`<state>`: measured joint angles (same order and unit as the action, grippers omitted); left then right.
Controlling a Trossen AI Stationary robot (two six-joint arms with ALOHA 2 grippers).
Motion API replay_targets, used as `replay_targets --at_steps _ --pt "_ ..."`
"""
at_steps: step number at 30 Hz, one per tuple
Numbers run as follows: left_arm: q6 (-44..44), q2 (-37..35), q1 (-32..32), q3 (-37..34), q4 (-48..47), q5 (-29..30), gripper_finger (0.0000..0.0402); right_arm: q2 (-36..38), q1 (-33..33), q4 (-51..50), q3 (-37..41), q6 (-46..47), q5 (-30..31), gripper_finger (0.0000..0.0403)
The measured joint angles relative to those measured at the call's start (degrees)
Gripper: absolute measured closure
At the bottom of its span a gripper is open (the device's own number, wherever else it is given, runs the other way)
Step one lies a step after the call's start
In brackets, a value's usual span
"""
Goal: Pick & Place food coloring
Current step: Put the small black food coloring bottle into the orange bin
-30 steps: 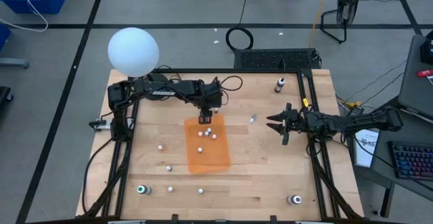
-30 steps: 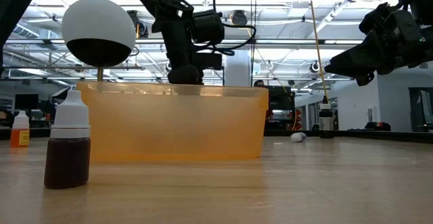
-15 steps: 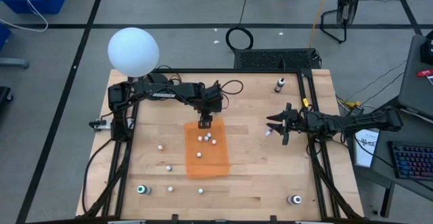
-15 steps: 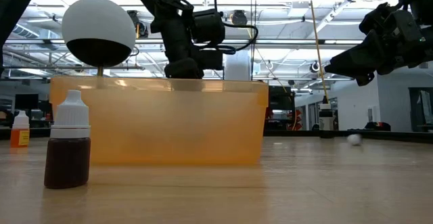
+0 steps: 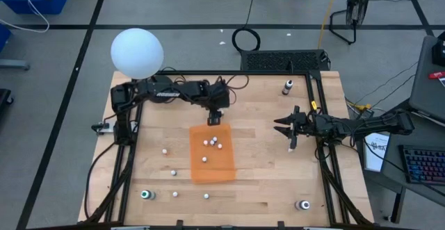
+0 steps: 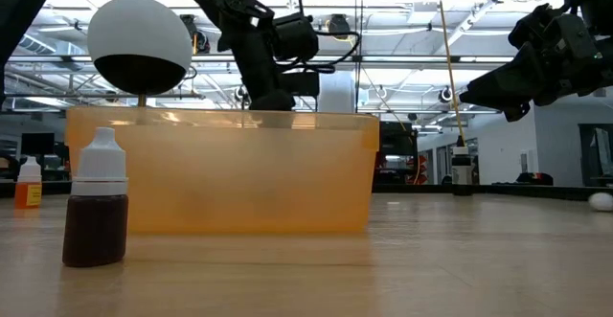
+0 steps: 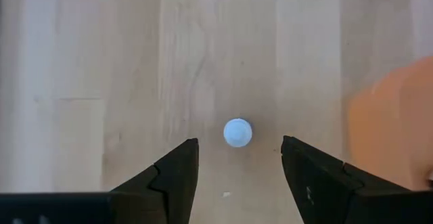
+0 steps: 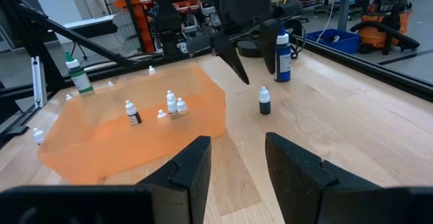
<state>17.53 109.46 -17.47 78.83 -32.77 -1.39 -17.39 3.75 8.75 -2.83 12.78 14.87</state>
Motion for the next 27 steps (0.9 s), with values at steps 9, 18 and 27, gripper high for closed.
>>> replay_targets --at_steps 9,18,27 --pt "0.2 0.0 -0.7 0.0 0.5 -3.1 0.0188 0.0 0.0 0.0 0.0 0.0 0.0 0.0273" --pt "0.9 4.7 -0.8 0.0 3.0 -0.9 0.0188 0.0 0.0 0.0 0.0 0.0 0.0 0.0273" --pt "2.3 5.8 -0.8 -0.1 3.3 0.4 0.0188 0.0 0.0 -0.1 0.0 0.0 0.0 0.0273"
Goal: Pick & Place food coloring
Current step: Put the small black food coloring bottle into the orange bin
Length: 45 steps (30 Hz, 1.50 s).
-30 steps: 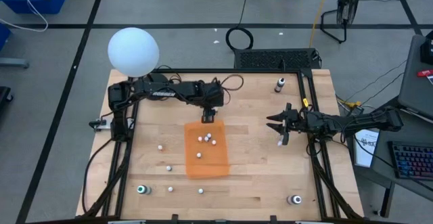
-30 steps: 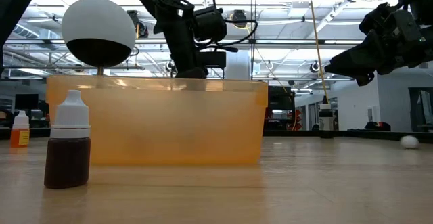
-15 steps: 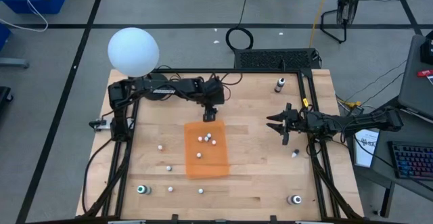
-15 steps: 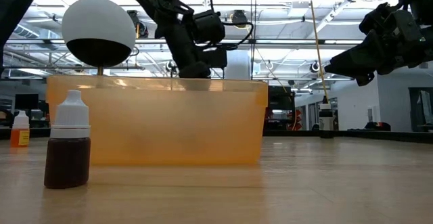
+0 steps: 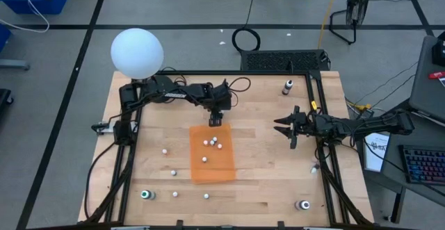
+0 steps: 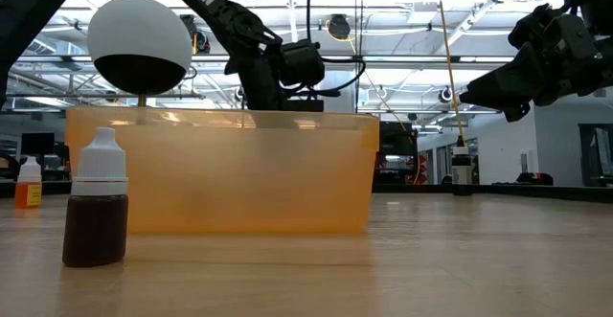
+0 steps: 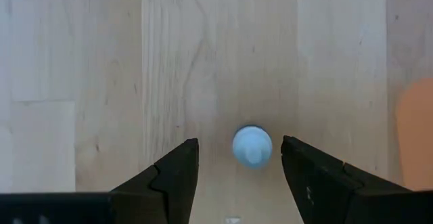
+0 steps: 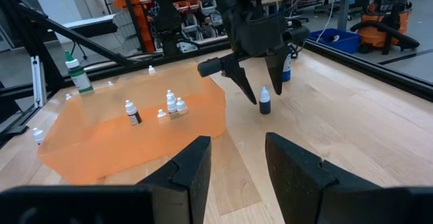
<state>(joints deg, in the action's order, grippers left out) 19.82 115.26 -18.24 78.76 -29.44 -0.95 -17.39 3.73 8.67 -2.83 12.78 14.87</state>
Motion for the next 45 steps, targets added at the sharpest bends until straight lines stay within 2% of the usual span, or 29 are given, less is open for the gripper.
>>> replay_targets --at_steps 19,24,45 --pt "0.7 0.0 1.1 1.4 -2.1 0.1 0.0188 0.0 0.0 0.1 0.0 0.0 0.0 0.0273" --pt "0.9 0.0 1.3 1.4 -4.0 1.6 0.0188 0.0 0.0 0.1 0.0 0.0 0.0 0.0273" --pt "1.0 -0.1 1.3 1.4 -3.0 1.6 0.0188 0.0 0.0 0.1 0.0 0.0 0.0 0.0273"
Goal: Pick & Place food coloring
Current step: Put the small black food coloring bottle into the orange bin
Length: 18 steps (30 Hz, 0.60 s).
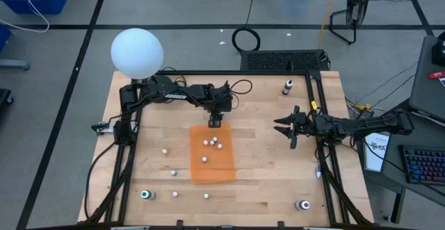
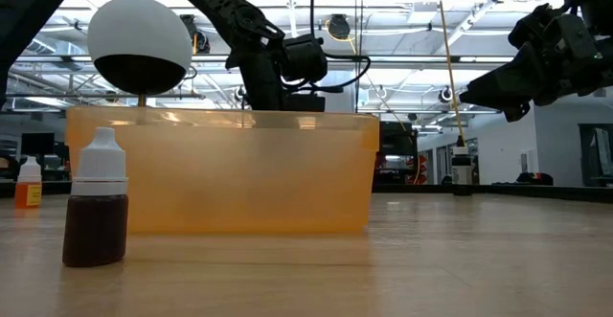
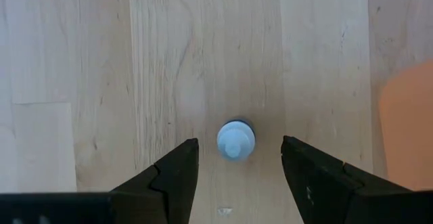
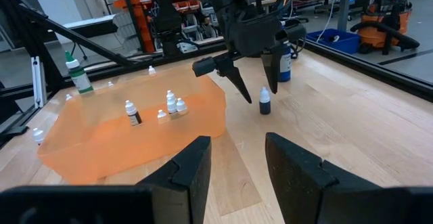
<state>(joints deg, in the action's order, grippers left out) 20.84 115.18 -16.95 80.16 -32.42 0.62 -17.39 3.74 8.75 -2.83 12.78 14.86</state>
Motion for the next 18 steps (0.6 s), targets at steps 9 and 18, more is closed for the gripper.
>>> replay_targets --at_steps 9,18 --pt "0.0 0.0 0.0 0.0 0.1 0.0 0.0188 0.0 0.0 0.0 0.0 0.0 0.0 0.0273" --pt "0.0 0.0 0.0 0.0 0.1 0.0 0.0233 0.0 0.0 0.0 0.0 0.0 0.0 0.0273"
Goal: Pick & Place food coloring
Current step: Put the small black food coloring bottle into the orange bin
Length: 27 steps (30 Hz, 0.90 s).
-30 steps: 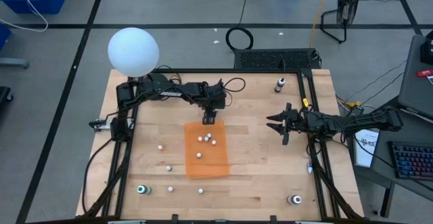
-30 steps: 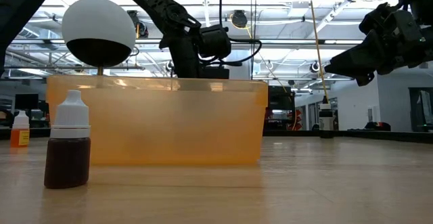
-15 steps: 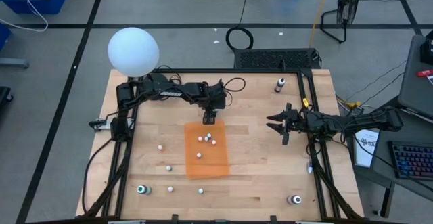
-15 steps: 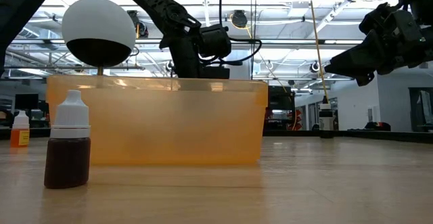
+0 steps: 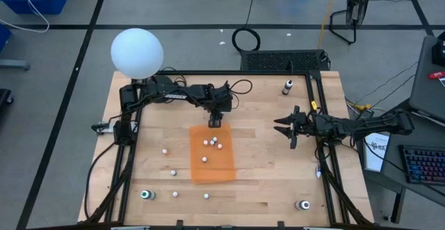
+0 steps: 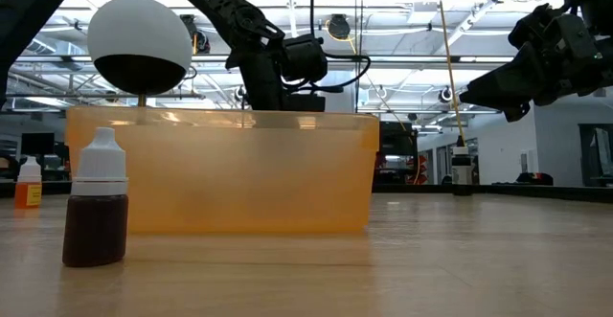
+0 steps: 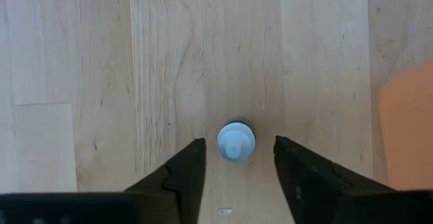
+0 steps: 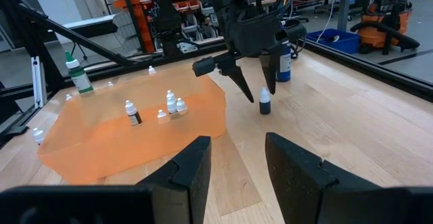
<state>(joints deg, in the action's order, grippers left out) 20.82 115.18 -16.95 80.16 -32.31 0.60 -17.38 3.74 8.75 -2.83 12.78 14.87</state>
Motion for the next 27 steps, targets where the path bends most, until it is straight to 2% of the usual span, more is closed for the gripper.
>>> replay_targets --at_steps 7,12,27 --pt "0.0 0.0 0.0 0.0 0.0 -0.1 0.0313 0.0 0.0 0.0 0.0 0.0 0.0 0.0273" --pt "0.0 0.0 0.0 0.0 0.0 -0.1 0.0351 0.0 0.0 0.0 0.0 0.0 0.0 0.0273" --pt "-0.2 0.0 0.0 0.0 0.2 -0.2 0.0362 0.0 0.0 0.0 0.0 0.0 0.0 0.0273"
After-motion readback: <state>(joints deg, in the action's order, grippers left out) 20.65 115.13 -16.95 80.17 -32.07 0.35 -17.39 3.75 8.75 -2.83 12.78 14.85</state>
